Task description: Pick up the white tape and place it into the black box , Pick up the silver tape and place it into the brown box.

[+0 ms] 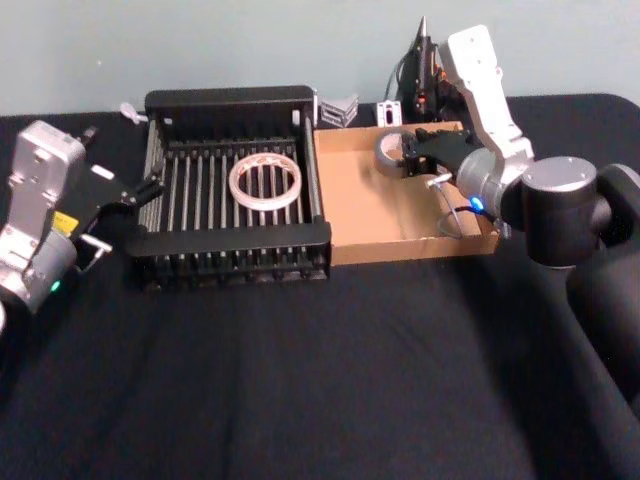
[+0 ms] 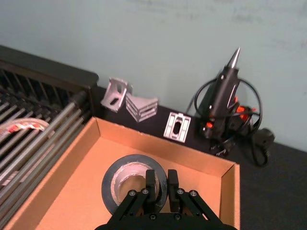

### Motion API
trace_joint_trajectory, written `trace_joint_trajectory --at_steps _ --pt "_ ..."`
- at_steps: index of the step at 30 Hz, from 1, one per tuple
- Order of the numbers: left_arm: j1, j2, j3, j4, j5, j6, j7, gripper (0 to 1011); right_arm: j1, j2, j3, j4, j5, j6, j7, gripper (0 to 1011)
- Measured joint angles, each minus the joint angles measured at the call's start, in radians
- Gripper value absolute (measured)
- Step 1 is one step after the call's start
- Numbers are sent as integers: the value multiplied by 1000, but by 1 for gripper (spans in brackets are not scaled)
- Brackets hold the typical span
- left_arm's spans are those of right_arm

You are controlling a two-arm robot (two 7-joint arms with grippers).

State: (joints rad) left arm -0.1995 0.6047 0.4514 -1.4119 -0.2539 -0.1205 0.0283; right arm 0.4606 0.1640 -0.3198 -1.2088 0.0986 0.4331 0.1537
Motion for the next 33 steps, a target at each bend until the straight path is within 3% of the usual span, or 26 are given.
trace_joint_trajectory --at_steps 8,26,30,33 --pt "0 0 0 0 0 0 0 1001 26 -28 4 90 -23 1 -3 158" --pt "0 0 0 0 0 0 0 1001 20 -32 7 93 -38 -6 6 158" --pt "0 0 0 0 0 0 0 1001 21 -32 7 93 -38 -6 6 242" --pt "0 0 0 0 0 0 0 1001 21 -32 7 93 -37 -6 6 380"
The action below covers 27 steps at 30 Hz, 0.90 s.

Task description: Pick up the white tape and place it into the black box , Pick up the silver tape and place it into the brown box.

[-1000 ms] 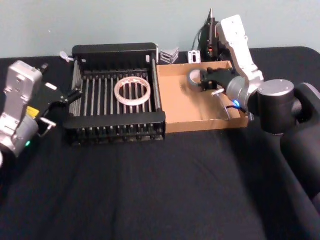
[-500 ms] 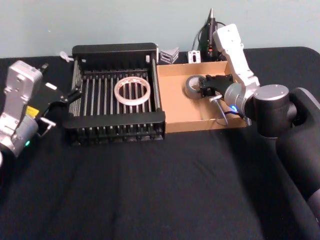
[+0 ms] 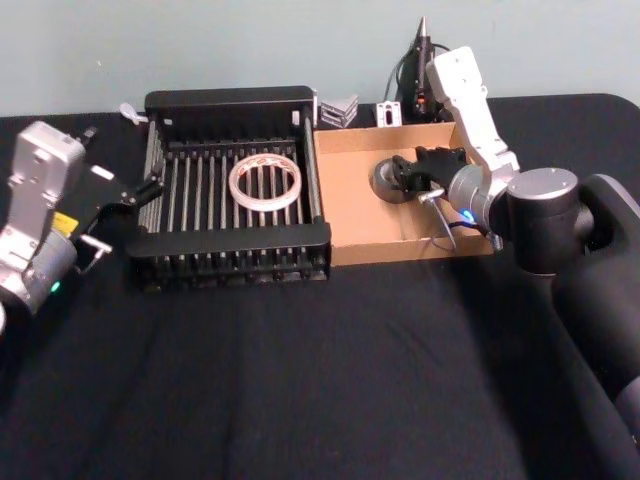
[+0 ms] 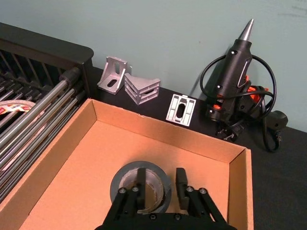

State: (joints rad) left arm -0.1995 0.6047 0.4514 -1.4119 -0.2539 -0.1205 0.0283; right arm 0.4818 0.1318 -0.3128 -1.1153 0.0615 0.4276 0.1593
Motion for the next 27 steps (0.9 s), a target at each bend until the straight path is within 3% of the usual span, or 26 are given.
trace_joint_trajectory --at_steps 19,22,27 --pt "0 0 0 0 0 0 0 1001 1 0 0 1 2 2 -1 940" --pt "0 0 0 0 0 0 0 1001 1 0 0 1 3 2 -1 1002" --pt "0 0 0 0 0 0 0 1001 0 -1 5 -1 3 -1 2 1002"
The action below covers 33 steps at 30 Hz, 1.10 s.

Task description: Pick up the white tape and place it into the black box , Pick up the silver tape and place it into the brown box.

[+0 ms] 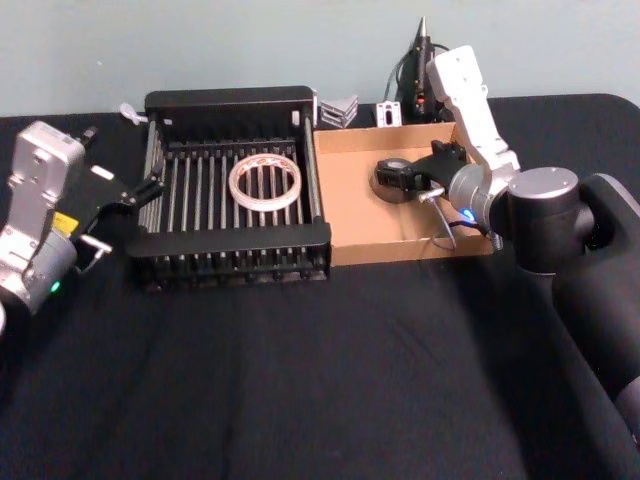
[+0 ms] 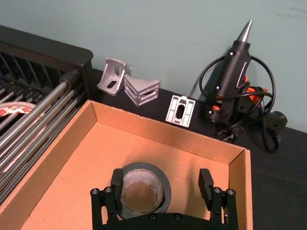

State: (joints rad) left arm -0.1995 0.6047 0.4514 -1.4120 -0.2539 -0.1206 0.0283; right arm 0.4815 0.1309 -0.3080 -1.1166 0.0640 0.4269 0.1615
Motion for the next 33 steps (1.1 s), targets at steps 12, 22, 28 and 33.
trace_joint_trajectory --at_steps 12,22,28,33 --pt "0 0 0 0 0 0 0 1001 -67 9 42 -144 -11 -55 15 1002" --pt "0 0 0 0 0 0 0 1001 -246 70 88 -361 -3 -261 54 1002" --pt "0 0 0 0 0 0 0 1001 -330 110 101 -424 8 -349 79 1002" --pt "0 0 0 0 0 0 0 1001 -405 138 115 -463 24 -404 93 1002"
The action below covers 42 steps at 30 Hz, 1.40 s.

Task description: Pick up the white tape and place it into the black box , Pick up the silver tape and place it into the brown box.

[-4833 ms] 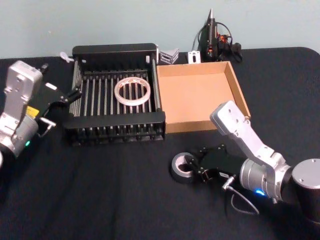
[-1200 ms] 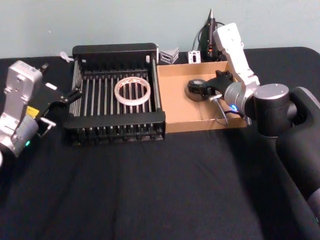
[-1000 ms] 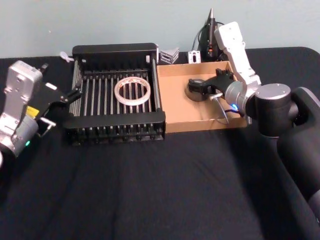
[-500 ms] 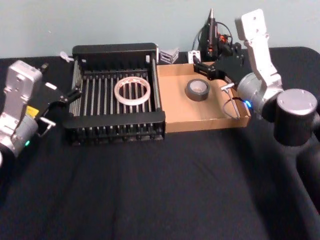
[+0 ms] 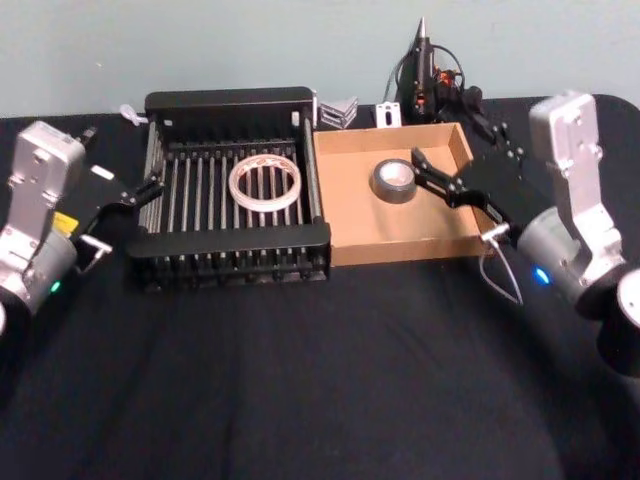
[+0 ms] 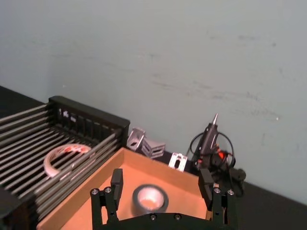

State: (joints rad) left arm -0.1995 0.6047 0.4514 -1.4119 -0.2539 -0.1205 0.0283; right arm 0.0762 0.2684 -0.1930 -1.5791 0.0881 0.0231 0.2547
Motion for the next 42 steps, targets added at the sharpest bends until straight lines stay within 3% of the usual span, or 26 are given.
trace_joint_trajectory --at_steps 4,12,42 --pt "0 0 0 0 0 0 0 1001 -46 13 8 -13 19 -21 10 1002" --pt "0 0 0 0 0 0 0 1001 -79 22 15 -18 38 -40 14 1002" --pt "0 0 0 0 0 0 0 1001 -77 21 14 -18 37 -39 12 1002"
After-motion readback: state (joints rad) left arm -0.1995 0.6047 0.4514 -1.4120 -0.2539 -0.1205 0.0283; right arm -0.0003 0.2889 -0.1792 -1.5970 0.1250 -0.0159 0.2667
